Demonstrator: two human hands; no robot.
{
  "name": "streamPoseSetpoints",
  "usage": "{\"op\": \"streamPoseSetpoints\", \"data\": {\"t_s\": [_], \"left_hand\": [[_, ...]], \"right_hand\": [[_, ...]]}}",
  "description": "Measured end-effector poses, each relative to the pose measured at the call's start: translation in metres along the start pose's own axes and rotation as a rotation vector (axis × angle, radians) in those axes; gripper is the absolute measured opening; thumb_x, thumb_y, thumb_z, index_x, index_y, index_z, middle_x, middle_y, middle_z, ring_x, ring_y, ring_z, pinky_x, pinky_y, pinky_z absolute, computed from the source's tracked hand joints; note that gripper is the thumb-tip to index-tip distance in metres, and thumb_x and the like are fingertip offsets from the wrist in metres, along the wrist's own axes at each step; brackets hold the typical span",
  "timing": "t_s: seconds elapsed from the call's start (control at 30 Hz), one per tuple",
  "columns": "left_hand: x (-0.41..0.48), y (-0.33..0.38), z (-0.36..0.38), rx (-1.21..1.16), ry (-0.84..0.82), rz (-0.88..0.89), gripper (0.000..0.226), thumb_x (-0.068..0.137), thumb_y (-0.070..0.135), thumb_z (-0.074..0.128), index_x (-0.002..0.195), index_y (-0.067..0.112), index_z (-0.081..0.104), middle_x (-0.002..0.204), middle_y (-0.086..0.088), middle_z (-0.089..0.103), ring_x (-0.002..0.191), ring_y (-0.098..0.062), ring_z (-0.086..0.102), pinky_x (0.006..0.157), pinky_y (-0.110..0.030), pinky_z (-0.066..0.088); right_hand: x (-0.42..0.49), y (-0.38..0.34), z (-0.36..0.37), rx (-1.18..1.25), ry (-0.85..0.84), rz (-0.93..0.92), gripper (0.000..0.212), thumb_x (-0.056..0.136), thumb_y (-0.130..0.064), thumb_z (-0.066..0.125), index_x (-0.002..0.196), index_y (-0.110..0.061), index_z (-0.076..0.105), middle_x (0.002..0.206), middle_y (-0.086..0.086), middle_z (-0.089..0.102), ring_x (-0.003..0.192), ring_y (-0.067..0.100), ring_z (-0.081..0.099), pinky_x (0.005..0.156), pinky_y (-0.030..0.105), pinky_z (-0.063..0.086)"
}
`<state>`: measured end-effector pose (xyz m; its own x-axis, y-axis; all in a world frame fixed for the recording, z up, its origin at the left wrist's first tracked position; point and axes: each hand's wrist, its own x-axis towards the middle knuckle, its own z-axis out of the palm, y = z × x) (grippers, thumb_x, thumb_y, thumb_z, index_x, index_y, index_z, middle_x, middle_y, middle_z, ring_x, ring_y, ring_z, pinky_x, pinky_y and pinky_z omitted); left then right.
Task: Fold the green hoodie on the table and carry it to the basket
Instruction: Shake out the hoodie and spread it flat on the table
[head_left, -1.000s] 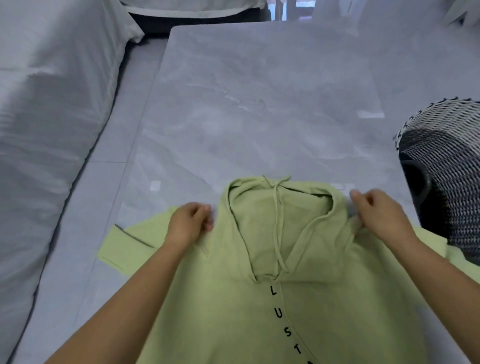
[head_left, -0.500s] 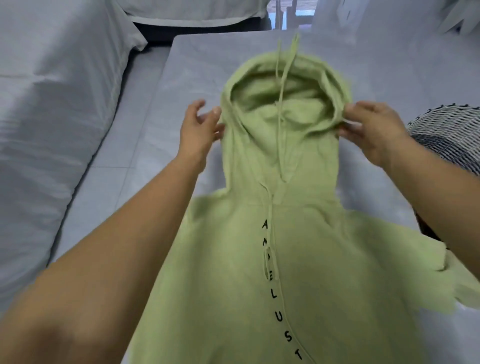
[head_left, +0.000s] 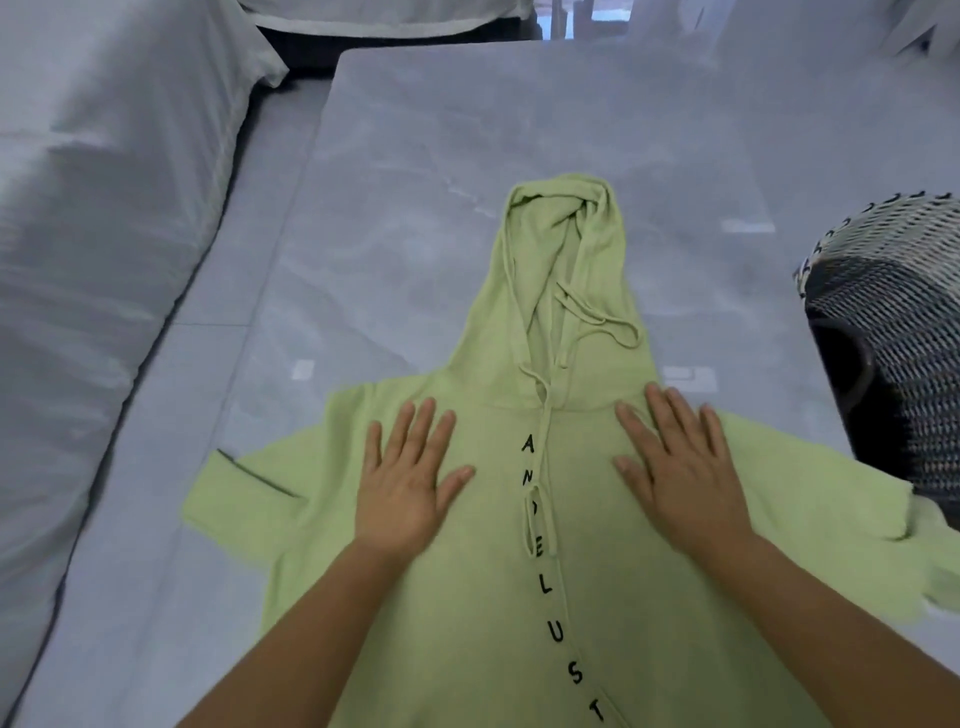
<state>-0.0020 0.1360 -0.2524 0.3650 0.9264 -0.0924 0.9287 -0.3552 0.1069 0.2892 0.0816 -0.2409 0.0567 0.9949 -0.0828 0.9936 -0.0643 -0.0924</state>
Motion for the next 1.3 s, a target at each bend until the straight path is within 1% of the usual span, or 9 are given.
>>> {"op": "streamPoseSetpoints", "data": {"t_s": [0.13, 0.27, 0.4, 0.57, 0.7, 0.9, 1.0, 1.13, 1.3], "left_hand": [[0.000, -0.032, -0.006, -0.007, -0.018, -0.053, 0.073, 0.091, 0.063, 0.006, 0.142, 0.018, 0.034, 0.150, -0.009, 0.032, 0.138, -0.023, 0.030, 0.110, -0.038, 0.007], [-0.029, -0.032, -0.009, -0.045, 0.010, 0.046, 0.067, 0.093, 0.059, 0.015, 0.142, 0.017, 0.032, 0.150, -0.008, 0.030, 0.141, -0.017, 0.017, 0.113, -0.035, 0.007], [-0.080, -0.046, -0.003, -0.008, -0.019, 0.063, 0.064, 0.095, 0.057, 0.017, 0.142, 0.017, 0.033, 0.149, -0.009, 0.033, 0.145, -0.008, 0.001, 0.115, -0.035, 0.010], [-0.087, -0.031, -0.014, -0.013, -0.017, 0.056, 0.065, 0.094, 0.057, 0.018, 0.141, 0.015, 0.034, 0.149, -0.010, 0.032, 0.141, -0.019, 0.018, 0.115, -0.035, 0.006], [-0.122, -0.009, 0.001, -0.023, 0.005, 0.197, 0.062, 0.095, 0.055, 0.022, 0.140, 0.016, 0.037, 0.150, -0.009, 0.031, 0.141, -0.020, 0.023, 0.114, -0.042, 0.015], [-0.146, -0.025, 0.003, -0.072, -0.039, -0.032, 0.064, 0.095, 0.057, 0.013, 0.142, 0.018, 0.032, 0.150, -0.004, 0.030, 0.144, -0.007, 0.001, 0.115, -0.033, 0.002], [-0.183, -0.028, 0.000, -0.196, -0.018, -0.247, 0.077, 0.091, 0.064, 0.011, 0.139, 0.010, 0.037, 0.149, -0.010, 0.034, 0.138, -0.019, 0.021, 0.113, -0.033, 0.007], [-0.237, -0.022, 0.000, -0.312, 0.057, -0.515, 0.085, 0.084, 0.069, 0.024, 0.130, 0.001, 0.045, 0.142, -0.019, 0.040, 0.128, -0.035, 0.037, 0.106, -0.051, 0.030], [-0.255, -0.003, -0.009, -0.498, 0.100, -0.774, 0.059, 0.085, 0.023, 0.063, 0.132, -0.004, 0.039, 0.136, -0.024, 0.041, 0.125, -0.040, 0.035, 0.106, -0.052, 0.029]], "right_hand": [[0.006, 0.012, 0.000, -0.004, -0.046, -0.014, 0.068, 0.090, -0.060, 0.004, 0.141, -0.026, 0.034, 0.150, 0.009, 0.032, 0.138, 0.026, 0.031, 0.112, 0.041, 0.008], [-0.008, 0.023, -0.008, 0.200, -0.011, 0.051, 0.068, 0.089, -0.058, 0.010, 0.146, -0.023, 0.019, 0.155, 0.002, 0.019, 0.143, 0.018, 0.016, 0.114, 0.032, 0.001], [-0.052, 0.070, -0.003, 0.061, -0.053, 0.151, 0.081, 0.082, -0.069, -0.005, 0.146, -0.025, 0.019, 0.156, -0.003, 0.014, 0.143, 0.010, 0.010, 0.115, 0.038, 0.001], [-0.055, 0.065, -0.014, 0.188, -0.068, 0.252, 0.076, 0.081, -0.060, 0.004, 0.147, -0.024, 0.012, 0.157, -0.002, 0.001, 0.145, 0.014, 0.000, 0.117, 0.039, 0.000], [-0.095, 0.056, -0.003, 0.159, 0.017, 0.288, 0.073, 0.087, -0.058, 0.005, 0.147, -0.018, 0.018, 0.157, 0.005, 0.011, 0.144, 0.020, 0.009, 0.116, 0.038, 0.002], [-0.106, 0.071, 0.002, 0.033, -0.051, 0.419, 0.076, 0.083, -0.055, 0.000, 0.147, -0.017, 0.016, 0.157, 0.005, 0.010, 0.145, 0.020, 0.005, 0.115, 0.038, -0.002], [-0.131, 0.053, -0.004, 0.099, -0.053, 0.402, 0.074, 0.085, -0.055, 0.005, 0.147, -0.016, 0.017, 0.157, 0.006, 0.009, 0.145, 0.019, 0.003, 0.113, 0.030, -0.006], [-0.202, 0.029, 0.009, 0.183, -0.033, 0.418, 0.071, 0.087, -0.051, 0.008, 0.146, -0.012, 0.019, 0.156, 0.007, 0.013, 0.144, 0.020, 0.009, 0.116, 0.037, 0.003], [-0.242, 0.002, 0.009, 0.381, 0.050, 0.637, 0.073, 0.085, -0.051, 0.022, 0.145, -0.008, 0.020, 0.154, 0.014, 0.017, 0.141, 0.028, 0.015, 0.115, 0.044, 0.011]]}}
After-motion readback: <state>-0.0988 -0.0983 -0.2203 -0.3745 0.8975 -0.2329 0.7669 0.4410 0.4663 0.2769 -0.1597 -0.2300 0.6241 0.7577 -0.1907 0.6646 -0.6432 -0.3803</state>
